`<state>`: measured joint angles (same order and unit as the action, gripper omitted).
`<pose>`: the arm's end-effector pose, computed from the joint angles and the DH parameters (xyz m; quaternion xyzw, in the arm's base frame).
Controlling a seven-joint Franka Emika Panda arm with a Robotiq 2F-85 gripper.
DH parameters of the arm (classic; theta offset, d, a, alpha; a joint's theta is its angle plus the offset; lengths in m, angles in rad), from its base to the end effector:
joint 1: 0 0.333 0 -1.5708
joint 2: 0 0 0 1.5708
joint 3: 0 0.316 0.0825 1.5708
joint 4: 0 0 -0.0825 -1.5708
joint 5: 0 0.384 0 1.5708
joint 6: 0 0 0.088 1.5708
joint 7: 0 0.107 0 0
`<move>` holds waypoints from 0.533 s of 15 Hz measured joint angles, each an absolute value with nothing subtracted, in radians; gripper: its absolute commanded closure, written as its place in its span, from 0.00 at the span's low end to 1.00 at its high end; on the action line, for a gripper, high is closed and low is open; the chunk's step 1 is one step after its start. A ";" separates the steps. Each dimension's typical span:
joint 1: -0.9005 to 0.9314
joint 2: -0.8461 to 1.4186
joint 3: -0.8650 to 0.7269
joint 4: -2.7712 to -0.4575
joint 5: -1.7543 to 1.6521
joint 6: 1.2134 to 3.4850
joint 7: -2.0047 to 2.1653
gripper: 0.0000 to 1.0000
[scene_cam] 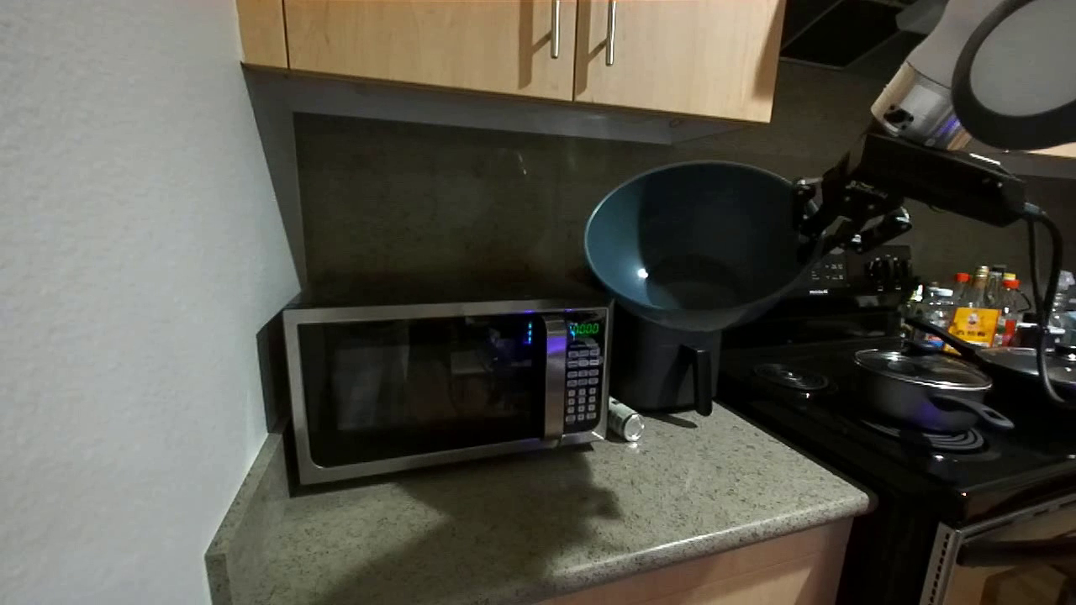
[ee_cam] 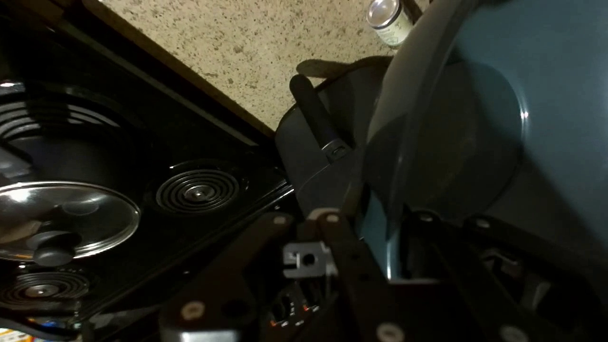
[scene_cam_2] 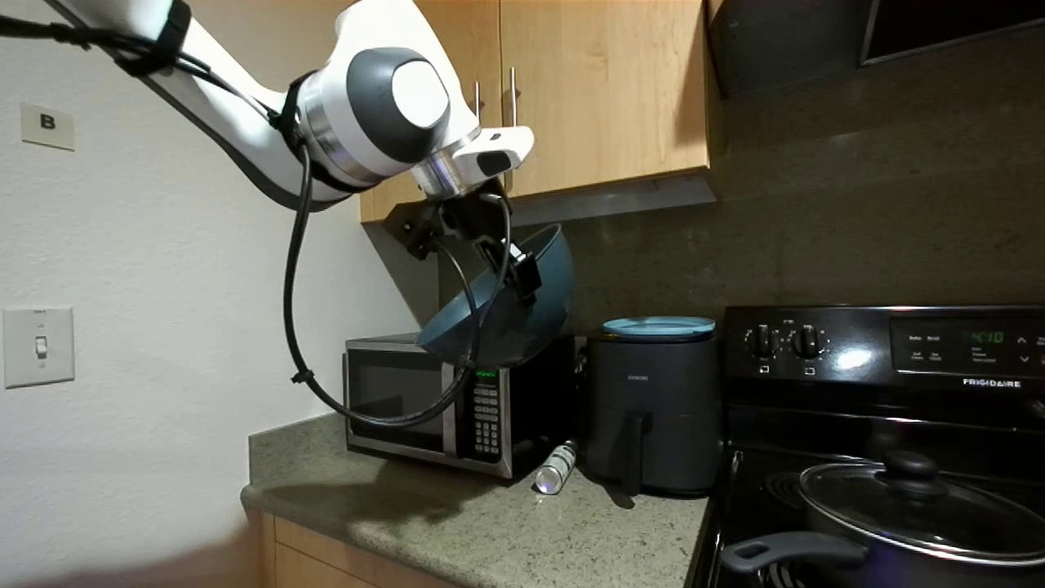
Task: Put the bowl on top of the microwave.
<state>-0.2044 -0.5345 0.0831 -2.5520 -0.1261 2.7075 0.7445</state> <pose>0.4260 -0.0442 0.5277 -0.8716 0.3515 -0.3395 0.0400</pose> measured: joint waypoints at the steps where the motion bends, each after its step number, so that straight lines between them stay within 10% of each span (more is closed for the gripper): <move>1: -0.186 -0.530 0.091 -2.554 -0.126 2.706 0.709 0.97; 8: -0.168 -0.495 0.154 -2.553 -0.141 2.648 0.634 0.97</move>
